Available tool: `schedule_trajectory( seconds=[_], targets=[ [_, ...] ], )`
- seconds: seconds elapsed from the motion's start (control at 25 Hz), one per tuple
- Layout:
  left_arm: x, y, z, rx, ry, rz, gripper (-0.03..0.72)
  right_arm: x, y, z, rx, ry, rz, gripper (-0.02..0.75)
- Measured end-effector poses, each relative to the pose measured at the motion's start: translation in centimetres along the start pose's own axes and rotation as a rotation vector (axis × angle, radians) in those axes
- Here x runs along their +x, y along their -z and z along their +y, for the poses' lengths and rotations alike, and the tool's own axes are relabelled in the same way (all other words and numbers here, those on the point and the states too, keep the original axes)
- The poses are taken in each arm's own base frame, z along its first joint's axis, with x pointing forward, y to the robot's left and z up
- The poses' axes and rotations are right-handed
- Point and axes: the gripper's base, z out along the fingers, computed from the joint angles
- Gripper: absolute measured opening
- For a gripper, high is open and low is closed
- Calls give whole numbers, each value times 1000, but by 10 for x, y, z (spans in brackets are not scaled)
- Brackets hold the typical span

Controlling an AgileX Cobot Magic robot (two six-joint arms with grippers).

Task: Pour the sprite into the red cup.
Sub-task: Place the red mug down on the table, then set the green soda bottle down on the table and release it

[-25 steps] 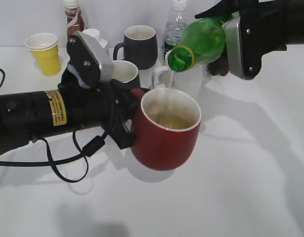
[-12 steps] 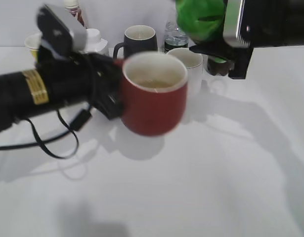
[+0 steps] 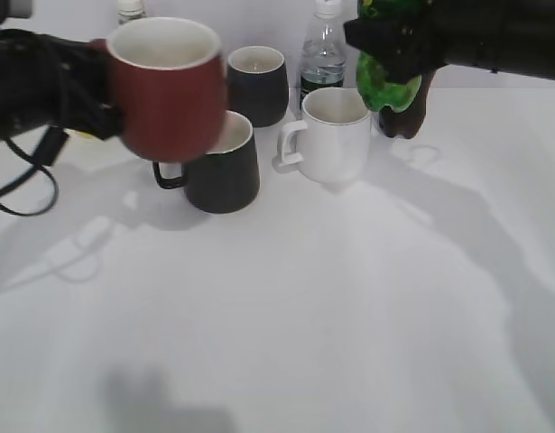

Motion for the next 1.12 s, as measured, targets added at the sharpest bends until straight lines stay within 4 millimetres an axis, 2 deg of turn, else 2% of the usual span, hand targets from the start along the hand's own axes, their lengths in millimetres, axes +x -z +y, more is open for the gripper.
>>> schedule_trajectory(
  seconds=[0.28,0.4,0.68,0.84,1.12],
  targets=[
    [12,14,50,-194,49,51,76,4,0,-17,184,-179,-14,428],
    [19,18,66,-250,72,70,76,6,1,-23,245,-215,1,428],
    [58,8,83,-284,140,139,76,22,2,-25,312,-313,27,428],
    [79,0,91,-296,184,100,76,35,8,-24,367,-323,54,428],
    [114,-12,93,-305,130,80,76,53,16,-21,441,-346,99,428]
  ],
)
